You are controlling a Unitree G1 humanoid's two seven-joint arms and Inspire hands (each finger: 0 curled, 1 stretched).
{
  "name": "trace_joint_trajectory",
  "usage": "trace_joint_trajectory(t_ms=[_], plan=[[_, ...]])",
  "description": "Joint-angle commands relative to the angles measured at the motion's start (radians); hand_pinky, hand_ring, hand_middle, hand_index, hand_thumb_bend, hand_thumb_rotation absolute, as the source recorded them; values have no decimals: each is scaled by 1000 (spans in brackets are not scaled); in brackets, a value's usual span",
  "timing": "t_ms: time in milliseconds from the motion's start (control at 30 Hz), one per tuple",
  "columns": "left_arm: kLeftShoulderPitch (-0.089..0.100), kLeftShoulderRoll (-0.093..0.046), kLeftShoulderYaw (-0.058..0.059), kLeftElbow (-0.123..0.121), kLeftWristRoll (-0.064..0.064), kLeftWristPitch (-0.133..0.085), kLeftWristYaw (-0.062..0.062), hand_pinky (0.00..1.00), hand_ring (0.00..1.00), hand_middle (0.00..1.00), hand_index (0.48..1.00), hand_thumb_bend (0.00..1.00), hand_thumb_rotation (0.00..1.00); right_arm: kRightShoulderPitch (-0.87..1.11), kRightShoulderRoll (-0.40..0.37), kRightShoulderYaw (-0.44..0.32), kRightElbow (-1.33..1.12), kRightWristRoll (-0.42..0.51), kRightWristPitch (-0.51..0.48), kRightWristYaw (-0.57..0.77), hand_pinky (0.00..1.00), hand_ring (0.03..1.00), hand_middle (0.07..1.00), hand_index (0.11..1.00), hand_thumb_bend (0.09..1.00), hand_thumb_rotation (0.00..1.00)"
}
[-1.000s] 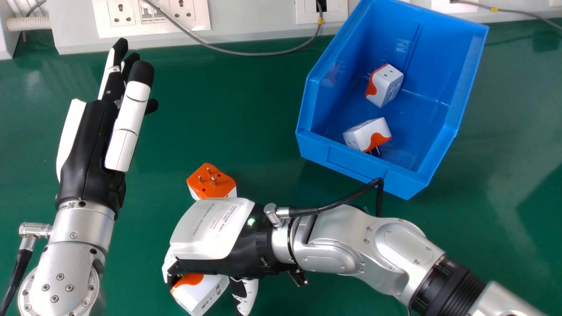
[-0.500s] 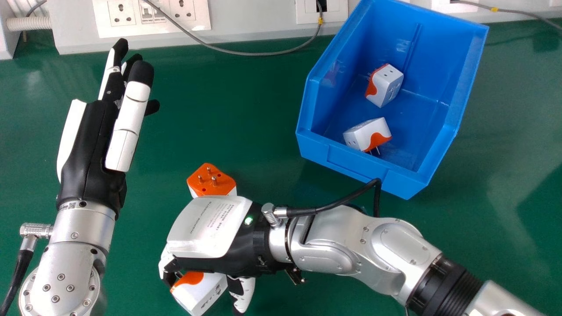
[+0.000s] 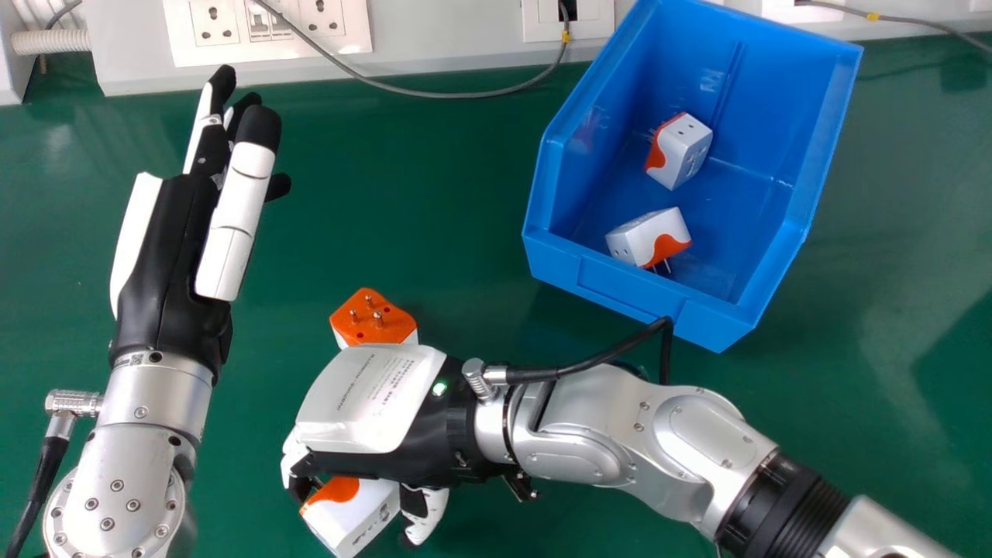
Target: Pick all objects and put in blue box
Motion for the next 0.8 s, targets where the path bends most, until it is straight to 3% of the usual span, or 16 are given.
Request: trace_joint_trajectory(t_ms=[0, 200, 600, 767], plan=[[-17, 0, -2, -21, 3, -9, 8, 851, 958, 973, 1000, 748, 1000, -16, 17, 1, -7, 4, 4, -7, 646, 809, 836, 736, 393, 3], [-22, -3, -8, -29, 5, 4, 12, 852, 958, 973, 1000, 755, 1000, -12, 13, 15, -3, -1, 4, -10, 649, 808, 838, 740, 379, 0], [-32, -15, -21, -47, 6, 32, 24, 853, 960, 971, 1000, 775, 1000, 2, 0, 36, -15, -26, 29, 3, 636, 785, 814, 725, 493, 0], [-33, -17, -24, -54, 6, 40, 27, 853, 960, 971, 1000, 777, 1000, 40, 7, 27, -19, -29, 60, -53, 617, 762, 794, 700, 545, 0]])
